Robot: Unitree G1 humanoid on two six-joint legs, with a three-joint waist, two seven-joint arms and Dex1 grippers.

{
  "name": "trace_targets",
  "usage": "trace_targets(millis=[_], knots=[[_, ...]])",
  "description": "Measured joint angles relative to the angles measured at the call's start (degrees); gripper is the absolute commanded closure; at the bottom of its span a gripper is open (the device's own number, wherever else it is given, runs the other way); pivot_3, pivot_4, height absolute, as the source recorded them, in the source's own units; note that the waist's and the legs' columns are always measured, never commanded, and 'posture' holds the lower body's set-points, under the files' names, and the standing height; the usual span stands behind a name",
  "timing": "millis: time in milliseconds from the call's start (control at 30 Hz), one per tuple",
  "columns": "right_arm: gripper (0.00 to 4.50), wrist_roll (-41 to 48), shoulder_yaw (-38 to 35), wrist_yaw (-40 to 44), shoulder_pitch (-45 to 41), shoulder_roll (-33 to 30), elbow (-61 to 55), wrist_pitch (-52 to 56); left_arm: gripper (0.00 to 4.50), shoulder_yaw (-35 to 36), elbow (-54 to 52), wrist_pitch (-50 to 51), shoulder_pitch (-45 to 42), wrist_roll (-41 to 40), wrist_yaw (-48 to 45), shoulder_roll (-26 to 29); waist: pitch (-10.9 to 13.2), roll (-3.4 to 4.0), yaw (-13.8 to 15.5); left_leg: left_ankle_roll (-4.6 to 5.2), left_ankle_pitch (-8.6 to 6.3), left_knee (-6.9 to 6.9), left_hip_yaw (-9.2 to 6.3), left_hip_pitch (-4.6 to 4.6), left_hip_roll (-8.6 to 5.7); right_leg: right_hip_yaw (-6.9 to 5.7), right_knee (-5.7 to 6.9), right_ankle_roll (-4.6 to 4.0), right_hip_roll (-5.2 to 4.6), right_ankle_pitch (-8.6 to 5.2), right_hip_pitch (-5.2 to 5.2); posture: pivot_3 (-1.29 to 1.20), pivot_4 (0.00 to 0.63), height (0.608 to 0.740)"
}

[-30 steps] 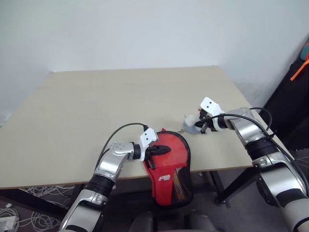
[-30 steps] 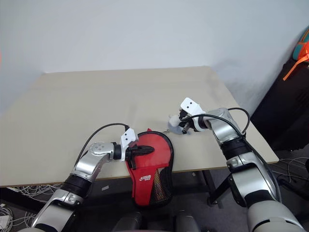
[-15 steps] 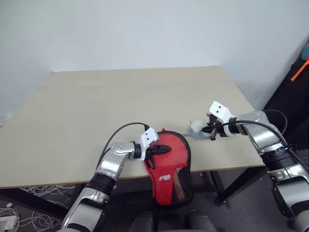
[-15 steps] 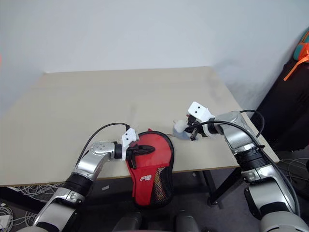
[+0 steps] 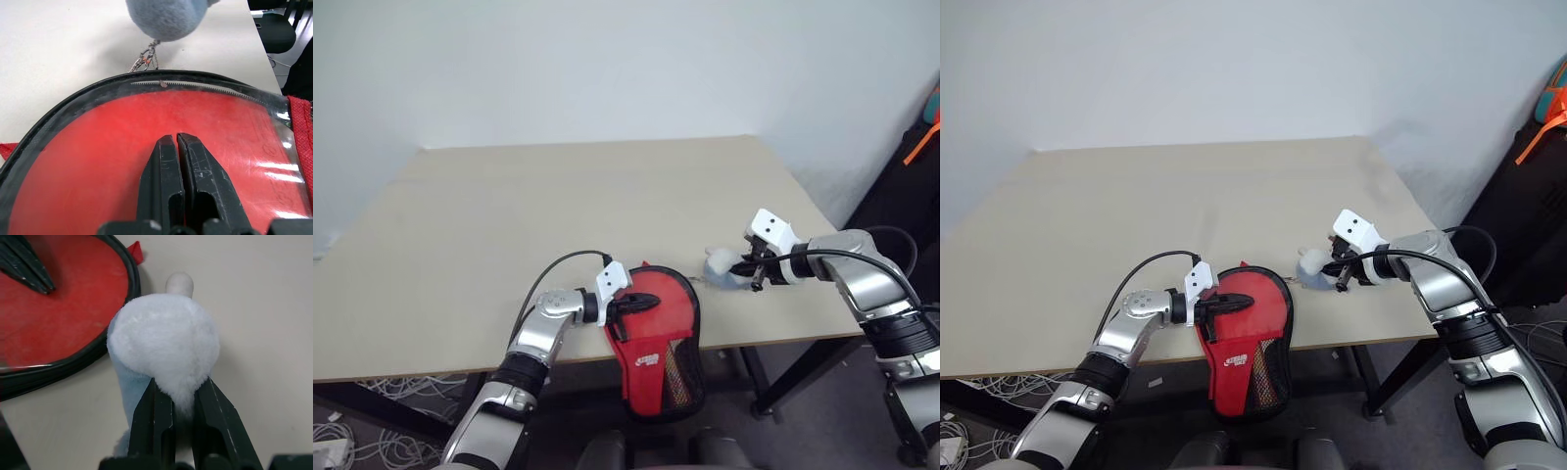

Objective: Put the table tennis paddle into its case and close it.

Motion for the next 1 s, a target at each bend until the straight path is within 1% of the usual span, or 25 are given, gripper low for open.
trace_targets(millis=[333,500,833,1000], knots=[[4.45,4.61,-1.17,2.66,6.83,-4.83,-8.58,0.5,4.5,-0.15,0.77,1.45,-0.93,0.19,-1.91,0.4,-0.04,0.01,-0.04,0.0,0.0,-0.02,0.01,0.01,0.01,0.0,-0.02,0.0,0.0,-0.01,-0.02,0.0,0.0,0.739],[4.45,8.12,-2.63,5.17,11.84,-7.34,-14.14,-0.19,4.5,-0.88,1.01,2.28,-1.69,0.59,-2.67,0.83,-0.04,0.01,-0.08,0.0,-0.01,-0.02,0.01,0.01,0.01,0.0,-0.04,0.0,0.0,-0.02,-0.02,0.0,0.0,0.739],[4.45,10.98,-3.54,10.22,21.36,-14.06,-21.5,-5.58,4.5,-2.31,1.62,2.83,-2.88,0.75,-3.3,1.45,-0.04,-0.01,-0.05,-0.02,-0.03,-0.04,0.0,0.04,0.03,-0.02,-0.11,0.0,0.0,-0.03,-0.08,0.0,0.0,0.739],[4.45,12.72,-4.29,11.24,24.35,-15.84,-24.27,-6.7,4.5,-2.6,2.12,2.95,-3.38,0.75,-3.82,1.7,-0.05,-0.04,-0.04,-0.04,-0.04,-0.04,-0.01,0.06,0.04,-0.03,-0.15,0.0,0.0,-0.03,-0.08,0.0,0.0,0.739]])
